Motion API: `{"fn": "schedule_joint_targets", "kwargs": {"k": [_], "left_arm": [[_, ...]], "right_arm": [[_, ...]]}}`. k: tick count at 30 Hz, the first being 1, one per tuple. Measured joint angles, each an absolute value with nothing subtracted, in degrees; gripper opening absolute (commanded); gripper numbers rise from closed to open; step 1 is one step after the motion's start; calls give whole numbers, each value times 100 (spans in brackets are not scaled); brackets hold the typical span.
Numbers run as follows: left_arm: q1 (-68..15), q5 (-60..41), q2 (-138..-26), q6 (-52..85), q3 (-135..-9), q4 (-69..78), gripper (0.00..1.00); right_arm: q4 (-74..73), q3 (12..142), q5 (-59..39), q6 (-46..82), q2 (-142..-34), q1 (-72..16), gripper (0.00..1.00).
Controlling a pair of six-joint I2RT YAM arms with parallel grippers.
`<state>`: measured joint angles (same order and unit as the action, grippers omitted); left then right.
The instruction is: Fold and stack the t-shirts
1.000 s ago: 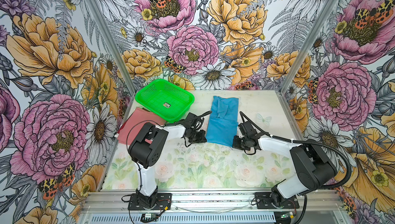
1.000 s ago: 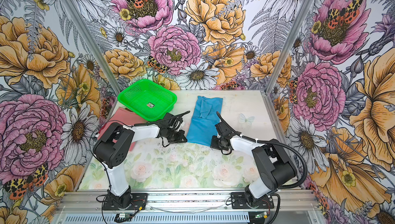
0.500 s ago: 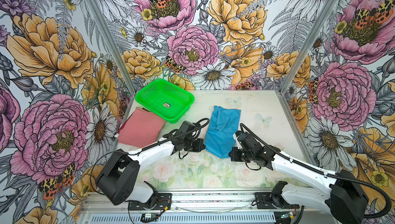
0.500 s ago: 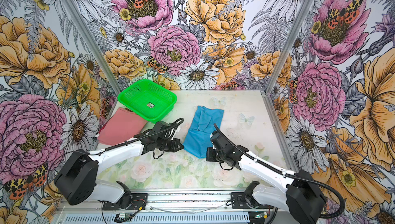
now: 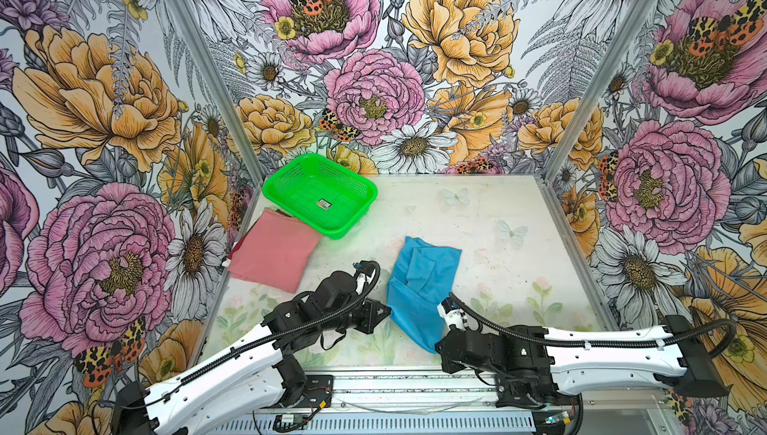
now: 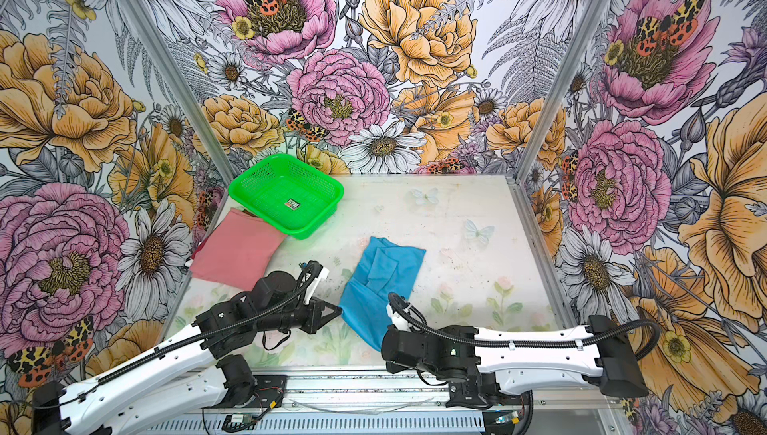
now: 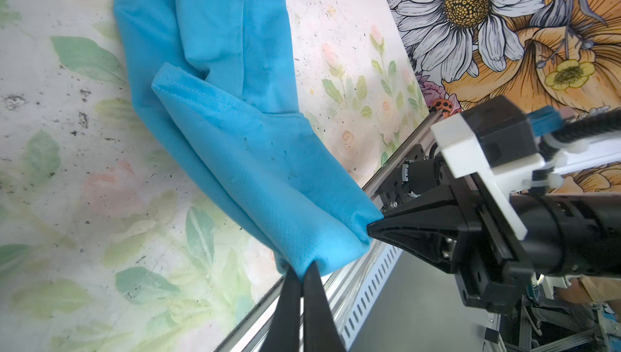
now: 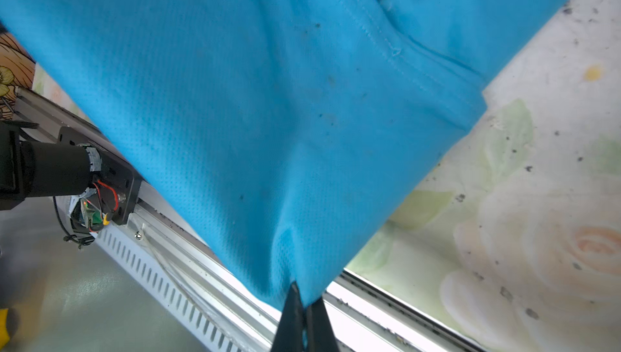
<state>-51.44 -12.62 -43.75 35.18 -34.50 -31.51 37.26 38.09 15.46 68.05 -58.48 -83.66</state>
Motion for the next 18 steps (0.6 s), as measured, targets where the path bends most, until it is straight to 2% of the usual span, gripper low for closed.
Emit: {"fn": "schedule_joint_targets", "kwargs": {"k": [5, 8, 13, 18], "left_arm": [[-5083, -1076, -4779, 3542, -3671, -3439, 0], [-4801, -1087, -5323, 3391, -4086, -3509, 0], [-4093, -1380, -6340, 3002, -5030, -3483, 0], [-3586, -1907, -7640, 2585, -6132, -3389, 0]], "right_arm": [[3752, 4077, 1944, 7006, -5854, -8340, 0], [3804, 4077, 1955, 6960, -5513, -7865, 0], [3835, 4136, 1372, 6504, -4906, -6169, 0], [3839, 4602, 287, 5710, -5417, -4222, 0]]}}
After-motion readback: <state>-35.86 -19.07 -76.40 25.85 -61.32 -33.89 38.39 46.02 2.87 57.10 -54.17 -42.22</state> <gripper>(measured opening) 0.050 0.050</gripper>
